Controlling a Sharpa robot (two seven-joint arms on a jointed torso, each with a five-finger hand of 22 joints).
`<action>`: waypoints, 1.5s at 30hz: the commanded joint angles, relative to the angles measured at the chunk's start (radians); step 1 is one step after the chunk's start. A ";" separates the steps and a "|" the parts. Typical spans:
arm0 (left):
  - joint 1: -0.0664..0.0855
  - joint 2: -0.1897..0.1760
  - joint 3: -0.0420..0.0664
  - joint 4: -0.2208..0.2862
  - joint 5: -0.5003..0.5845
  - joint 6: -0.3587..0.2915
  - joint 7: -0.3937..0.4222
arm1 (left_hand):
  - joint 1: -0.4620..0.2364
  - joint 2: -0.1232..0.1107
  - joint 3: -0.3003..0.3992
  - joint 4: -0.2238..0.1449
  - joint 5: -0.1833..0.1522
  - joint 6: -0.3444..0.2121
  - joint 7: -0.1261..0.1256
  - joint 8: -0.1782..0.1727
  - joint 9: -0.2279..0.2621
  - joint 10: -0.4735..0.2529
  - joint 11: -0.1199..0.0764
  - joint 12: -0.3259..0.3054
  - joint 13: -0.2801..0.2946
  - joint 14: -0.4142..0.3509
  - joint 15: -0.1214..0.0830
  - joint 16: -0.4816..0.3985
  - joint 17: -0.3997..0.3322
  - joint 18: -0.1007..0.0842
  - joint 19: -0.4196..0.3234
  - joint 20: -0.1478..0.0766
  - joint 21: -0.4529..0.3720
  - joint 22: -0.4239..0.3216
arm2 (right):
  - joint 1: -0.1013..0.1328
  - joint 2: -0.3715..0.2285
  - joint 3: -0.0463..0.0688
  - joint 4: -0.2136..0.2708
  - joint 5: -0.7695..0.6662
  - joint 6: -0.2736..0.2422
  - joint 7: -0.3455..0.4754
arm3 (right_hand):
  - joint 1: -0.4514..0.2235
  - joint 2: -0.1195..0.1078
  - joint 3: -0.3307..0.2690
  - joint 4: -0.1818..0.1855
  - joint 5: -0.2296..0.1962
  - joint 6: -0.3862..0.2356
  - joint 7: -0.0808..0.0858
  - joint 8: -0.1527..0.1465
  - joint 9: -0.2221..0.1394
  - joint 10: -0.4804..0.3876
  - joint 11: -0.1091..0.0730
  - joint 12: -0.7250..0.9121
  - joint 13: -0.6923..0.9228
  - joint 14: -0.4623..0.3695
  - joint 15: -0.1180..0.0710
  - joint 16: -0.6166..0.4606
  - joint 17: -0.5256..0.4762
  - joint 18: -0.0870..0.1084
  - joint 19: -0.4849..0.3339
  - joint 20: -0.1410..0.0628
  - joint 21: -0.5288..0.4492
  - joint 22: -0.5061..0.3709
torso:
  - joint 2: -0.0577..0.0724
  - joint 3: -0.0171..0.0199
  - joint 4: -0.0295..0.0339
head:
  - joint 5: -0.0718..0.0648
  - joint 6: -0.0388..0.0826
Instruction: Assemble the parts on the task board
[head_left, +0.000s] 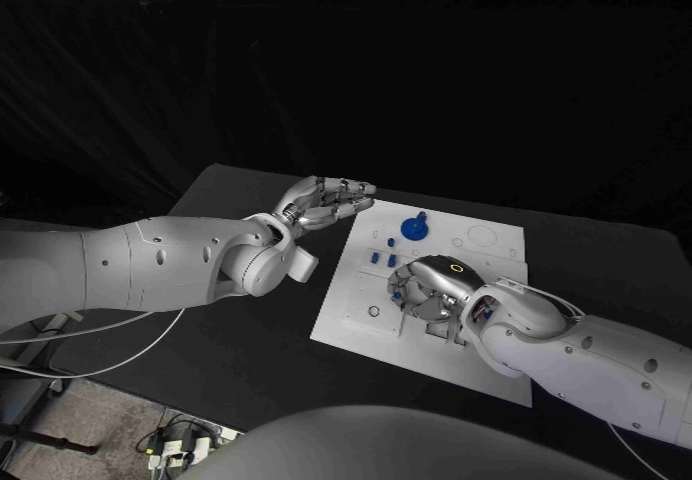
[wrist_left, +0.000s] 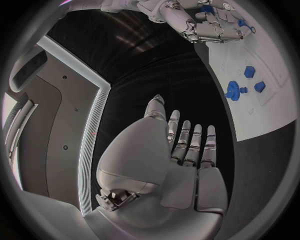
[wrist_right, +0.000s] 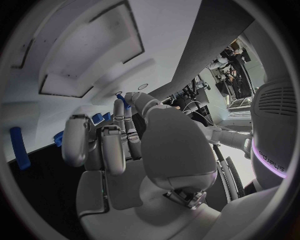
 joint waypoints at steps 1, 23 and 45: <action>-0.001 0.002 0.001 0.001 -0.005 0.017 0.003 | 0.010 -0.001 0.005 0.001 0.006 0.001 0.007 0.001 0.000 0.002 0.006 0.005 -0.001 0.003 0.005 0.007 0.001 0.019 0.001 0.008 0.005 -0.001 | -0.001 0.000 0.000 0.002 0.010 -0.024 0.012 | -0.004 0.006 0.004 -0.001 0.003 0.008 0.001 -0.005 0.002 0.009 0.001 -0.005 -0.002 0.020 0.007 0.001 0.105 0.006 -0.001 0.005 0.001 0.174 | 0.000 0.0001 0.0002 | 0.001 0.000; -0.002 0.007 0.001 -0.003 -0.005 0.021 -0.006 | 0.015 0.001 0.006 0.000 0.008 -0.001 0.009 0.001 0.000 0.001 0.009 0.006 -0.001 0.006 0.010 0.012 0.002 0.019 0.004 0.010 0.006 0.000 | -0.001 0.003 0.001 -0.007 0.113 0.002 0.016 | -0.008 0.009 0.003 0.001 0.004 0.013 0.003 -0.008 0.002 0.023 0.001 -0.003 -0.007 0.021 0.006 0.002 0.105 0.006 0.000 0.006 0.003 0.174 | 0.000 -0.0001 -0.0006 | 0.000 0.000; -0.003 0.012 0.001 -0.007 -0.006 0.027 -0.013 | 0.020 0.003 0.006 0.000 0.009 -0.002 0.010 0.001 0.000 0.001 0.010 0.007 -0.001 0.008 0.012 0.013 0.001 0.019 0.013 0.014 0.008 0.011 | -0.009 0.008 0.001 -0.016 0.122 0.013 0.023 | -0.008 0.009 0.004 0.000 0.005 0.012 0.003 -0.010 0.002 0.024 0.002 -0.005 -0.009 0.018 0.007 -0.001 0.100 0.007 -0.004 0.006 -0.001 0.173 | 0.000 -0.0002 -0.0003 | 0.006 0.000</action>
